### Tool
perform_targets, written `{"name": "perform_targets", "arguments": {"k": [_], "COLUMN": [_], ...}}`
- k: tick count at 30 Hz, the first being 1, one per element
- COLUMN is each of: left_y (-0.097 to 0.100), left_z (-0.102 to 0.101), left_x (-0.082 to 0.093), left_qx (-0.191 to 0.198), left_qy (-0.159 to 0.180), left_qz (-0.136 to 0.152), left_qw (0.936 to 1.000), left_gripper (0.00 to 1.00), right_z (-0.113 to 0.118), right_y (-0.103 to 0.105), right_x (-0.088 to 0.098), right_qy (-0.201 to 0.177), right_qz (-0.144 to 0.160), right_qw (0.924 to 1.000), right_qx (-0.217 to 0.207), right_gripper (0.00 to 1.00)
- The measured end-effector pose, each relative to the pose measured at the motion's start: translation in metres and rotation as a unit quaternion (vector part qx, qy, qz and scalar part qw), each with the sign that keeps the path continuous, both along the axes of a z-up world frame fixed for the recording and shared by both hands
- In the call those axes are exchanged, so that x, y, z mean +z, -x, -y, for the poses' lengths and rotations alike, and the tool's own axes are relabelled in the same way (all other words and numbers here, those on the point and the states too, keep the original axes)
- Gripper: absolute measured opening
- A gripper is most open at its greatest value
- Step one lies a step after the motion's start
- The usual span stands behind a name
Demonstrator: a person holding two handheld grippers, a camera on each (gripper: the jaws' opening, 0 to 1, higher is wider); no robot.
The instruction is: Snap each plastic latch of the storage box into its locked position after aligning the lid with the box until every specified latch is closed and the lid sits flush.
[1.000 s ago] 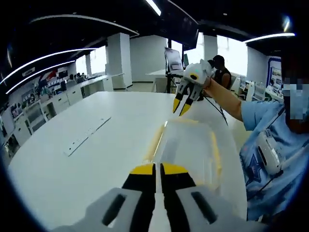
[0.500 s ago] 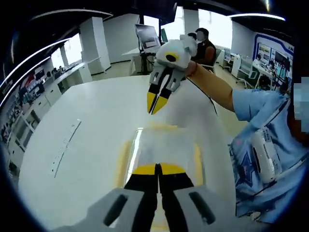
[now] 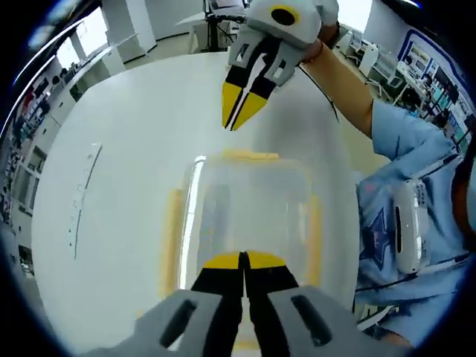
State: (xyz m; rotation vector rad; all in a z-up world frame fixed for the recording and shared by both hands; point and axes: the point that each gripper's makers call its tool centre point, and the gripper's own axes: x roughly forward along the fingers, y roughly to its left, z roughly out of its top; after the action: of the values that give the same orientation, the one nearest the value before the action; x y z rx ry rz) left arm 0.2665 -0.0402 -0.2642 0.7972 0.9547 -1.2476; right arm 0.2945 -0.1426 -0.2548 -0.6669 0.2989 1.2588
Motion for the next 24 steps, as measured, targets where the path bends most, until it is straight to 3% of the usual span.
{"name": "perform_targets", "arguments": {"k": [6, 8, 12, 24], "left_y": [0.000, -0.001, -0.003, -0.001], "left_z": [0.000, 0.000, -0.002, -0.001], "left_x": [-0.002, -0.002, -0.002, -0.002], "left_qx": [0.018, 0.023, 0.049, 0.040], "left_qy": [-0.031, -0.039, -0.032, -0.045], "left_qz": [0.003, 0.001, -0.022, -0.014], "left_qw": [0.9993, 0.9990, 0.9981, 0.9981], "left_gripper": [0.00, 0.00, 0.00, 0.00], "right_z": [-0.005, -0.006, -0.006, -0.015], "right_y": [0.003, 0.008, 0.008, 0.019], "right_x": [-0.001, -0.006, -0.013, -0.024], "right_qy": [-0.019, -0.025, -0.027, -0.118], "right_qz": [-0.007, -0.022, -0.030, -0.067], "right_qw": [0.9997, 0.9991, 0.9988, 0.9890], "right_qx": [0.015, 0.026, 0.026, 0.059], "right_gripper": [0.00, 0.00, 0.00, 0.00]}}
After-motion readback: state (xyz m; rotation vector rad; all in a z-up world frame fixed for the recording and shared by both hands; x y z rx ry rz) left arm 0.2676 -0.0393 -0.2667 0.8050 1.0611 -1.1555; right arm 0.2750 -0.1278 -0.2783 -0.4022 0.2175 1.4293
